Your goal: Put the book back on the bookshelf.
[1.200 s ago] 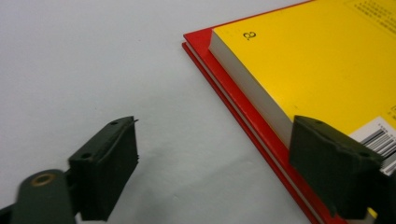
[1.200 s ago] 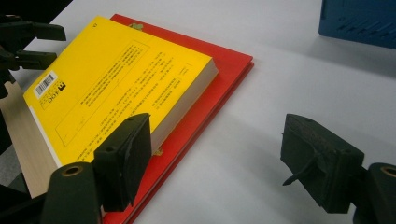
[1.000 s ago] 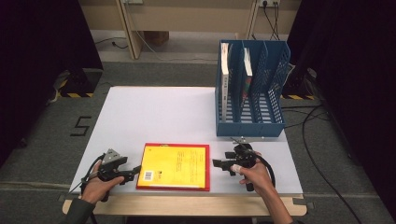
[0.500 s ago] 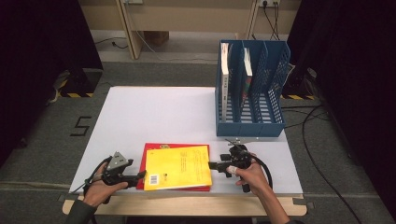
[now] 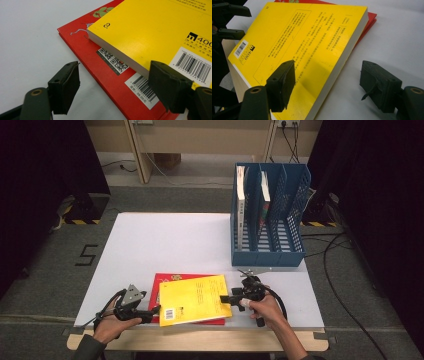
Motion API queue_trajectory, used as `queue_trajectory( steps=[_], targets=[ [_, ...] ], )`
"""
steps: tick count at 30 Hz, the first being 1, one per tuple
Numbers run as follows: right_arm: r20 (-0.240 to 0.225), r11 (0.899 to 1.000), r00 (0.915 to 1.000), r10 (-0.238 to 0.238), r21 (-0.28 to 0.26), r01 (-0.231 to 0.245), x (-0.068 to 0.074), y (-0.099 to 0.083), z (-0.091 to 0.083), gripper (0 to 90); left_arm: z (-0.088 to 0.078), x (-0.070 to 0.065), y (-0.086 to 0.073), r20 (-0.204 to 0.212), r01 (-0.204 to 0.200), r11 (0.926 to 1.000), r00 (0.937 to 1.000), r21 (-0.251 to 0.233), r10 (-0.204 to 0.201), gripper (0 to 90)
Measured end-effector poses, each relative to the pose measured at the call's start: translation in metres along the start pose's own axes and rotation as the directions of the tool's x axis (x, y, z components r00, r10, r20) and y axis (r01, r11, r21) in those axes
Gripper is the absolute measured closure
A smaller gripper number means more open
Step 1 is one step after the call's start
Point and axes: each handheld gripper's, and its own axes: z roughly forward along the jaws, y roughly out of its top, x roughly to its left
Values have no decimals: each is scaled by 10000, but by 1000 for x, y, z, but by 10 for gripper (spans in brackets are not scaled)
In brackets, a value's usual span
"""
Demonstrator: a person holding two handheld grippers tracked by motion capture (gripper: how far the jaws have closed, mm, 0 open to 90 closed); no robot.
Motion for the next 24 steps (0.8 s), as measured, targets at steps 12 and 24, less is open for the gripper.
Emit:
queue_trajectory(
  steps=[12,24],
  targets=[
    [-338,9971,9970,700,-271,-709,0,1,12,285,3,-6,2,211,151,9999,9997,45,-152,236],
    [118,9770,9853,1705,-1317,-1675,-2,2,13,457,5,-10,3,81,14,10000,10000,83,-15,198]
  ],
)
